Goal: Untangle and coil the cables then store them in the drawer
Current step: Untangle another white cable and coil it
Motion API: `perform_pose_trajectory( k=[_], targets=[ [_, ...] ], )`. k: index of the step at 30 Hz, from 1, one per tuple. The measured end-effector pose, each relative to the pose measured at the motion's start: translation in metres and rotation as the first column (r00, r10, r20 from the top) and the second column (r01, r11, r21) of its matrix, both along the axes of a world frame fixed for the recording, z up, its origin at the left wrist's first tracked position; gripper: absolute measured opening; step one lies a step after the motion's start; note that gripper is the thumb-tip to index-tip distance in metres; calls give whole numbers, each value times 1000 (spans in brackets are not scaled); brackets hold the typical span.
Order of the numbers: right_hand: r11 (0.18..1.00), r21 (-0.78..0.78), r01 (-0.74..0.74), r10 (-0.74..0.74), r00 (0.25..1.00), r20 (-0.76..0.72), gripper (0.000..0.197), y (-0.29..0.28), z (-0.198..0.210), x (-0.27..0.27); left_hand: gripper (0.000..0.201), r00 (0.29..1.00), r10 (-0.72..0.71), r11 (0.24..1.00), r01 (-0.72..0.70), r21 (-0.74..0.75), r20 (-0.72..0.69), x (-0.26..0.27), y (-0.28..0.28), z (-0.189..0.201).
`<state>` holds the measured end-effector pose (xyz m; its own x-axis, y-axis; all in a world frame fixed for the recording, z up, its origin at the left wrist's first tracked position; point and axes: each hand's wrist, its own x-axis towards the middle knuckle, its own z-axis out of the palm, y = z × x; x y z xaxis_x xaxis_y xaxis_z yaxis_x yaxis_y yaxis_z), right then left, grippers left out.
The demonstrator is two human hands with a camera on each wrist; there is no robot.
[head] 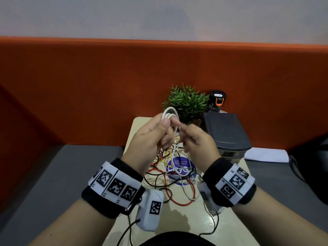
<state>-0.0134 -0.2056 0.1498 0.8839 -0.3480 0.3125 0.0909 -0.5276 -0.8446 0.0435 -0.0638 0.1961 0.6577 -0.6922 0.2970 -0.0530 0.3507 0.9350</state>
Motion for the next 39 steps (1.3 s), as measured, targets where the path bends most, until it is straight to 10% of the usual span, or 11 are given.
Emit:
perform_pose_trajectory(
  k=[16, 23, 32, 39],
  targets=[
    [937, 348, 36, 25, 985, -170, 43, -9, -12, -3, 30, 968, -87, 993, 66, -96, -236, -1, -5, 14],
    [893, 425, -145, 250, 947, -203, 29, 12, -18, -18, 29, 968, -4, 978, -49, -203, -250, 9, -5, 10],
    [890, 407, -206, 307, 930, -200, 30, 15, -10, -22, 21, 988, 133, 973, -145, -179, -76, 8, -10, 9],
    [993, 30, -118, 121, 986, -117, 19, 6, 19, -31, 20, 853, 177, 868, -371, 331, 492, 14, -9, -4]
  ],
)
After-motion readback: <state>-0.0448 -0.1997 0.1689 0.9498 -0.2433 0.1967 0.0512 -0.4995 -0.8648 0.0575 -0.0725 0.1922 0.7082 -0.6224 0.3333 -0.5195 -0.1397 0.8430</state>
